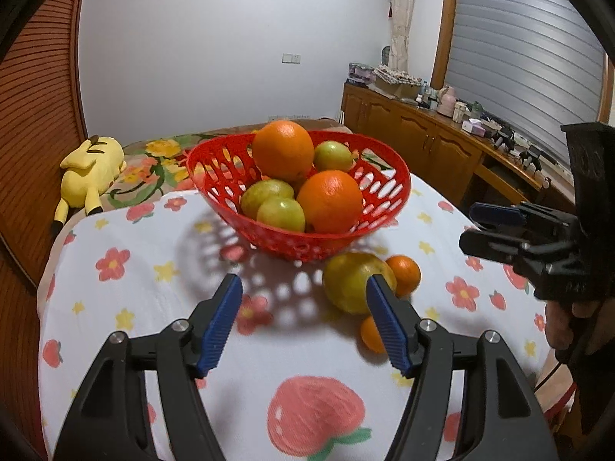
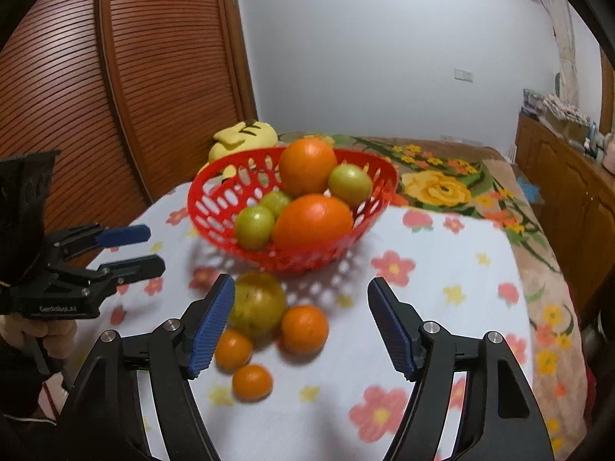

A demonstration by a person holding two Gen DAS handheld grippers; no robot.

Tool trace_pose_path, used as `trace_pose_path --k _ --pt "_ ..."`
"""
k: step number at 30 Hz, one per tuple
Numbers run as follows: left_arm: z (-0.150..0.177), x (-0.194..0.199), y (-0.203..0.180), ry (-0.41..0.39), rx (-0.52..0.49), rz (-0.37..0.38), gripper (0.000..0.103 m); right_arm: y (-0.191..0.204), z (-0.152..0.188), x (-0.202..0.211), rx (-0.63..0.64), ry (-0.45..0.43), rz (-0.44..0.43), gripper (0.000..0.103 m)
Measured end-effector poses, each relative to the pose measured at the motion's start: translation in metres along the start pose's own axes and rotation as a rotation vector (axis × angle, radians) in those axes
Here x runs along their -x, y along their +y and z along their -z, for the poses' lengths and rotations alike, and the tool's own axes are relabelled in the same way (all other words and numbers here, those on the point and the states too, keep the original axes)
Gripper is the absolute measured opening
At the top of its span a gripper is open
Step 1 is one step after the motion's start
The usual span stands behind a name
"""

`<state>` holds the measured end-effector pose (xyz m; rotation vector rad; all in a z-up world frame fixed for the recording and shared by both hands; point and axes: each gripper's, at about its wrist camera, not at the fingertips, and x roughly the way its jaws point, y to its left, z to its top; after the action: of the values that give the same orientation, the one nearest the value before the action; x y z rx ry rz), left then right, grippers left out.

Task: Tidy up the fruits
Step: 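Move both tools back toward the remaining tangerines on the table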

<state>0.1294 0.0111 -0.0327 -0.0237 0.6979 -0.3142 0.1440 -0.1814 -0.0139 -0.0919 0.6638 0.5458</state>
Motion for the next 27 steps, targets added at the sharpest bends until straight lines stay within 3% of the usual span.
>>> trace_pose_path --k 20,27 --pt "0.034 -0.01 -0.002 0.054 0.024 0.025 0.067 0.01 0.064 -0.009 -0.09 0.07 -0.017 0.074" --pt "0.038 -0.014 0.002 0.064 0.037 0.025 0.067 0.021 0.07 -0.024 -0.072 0.111 -0.037 0.067"
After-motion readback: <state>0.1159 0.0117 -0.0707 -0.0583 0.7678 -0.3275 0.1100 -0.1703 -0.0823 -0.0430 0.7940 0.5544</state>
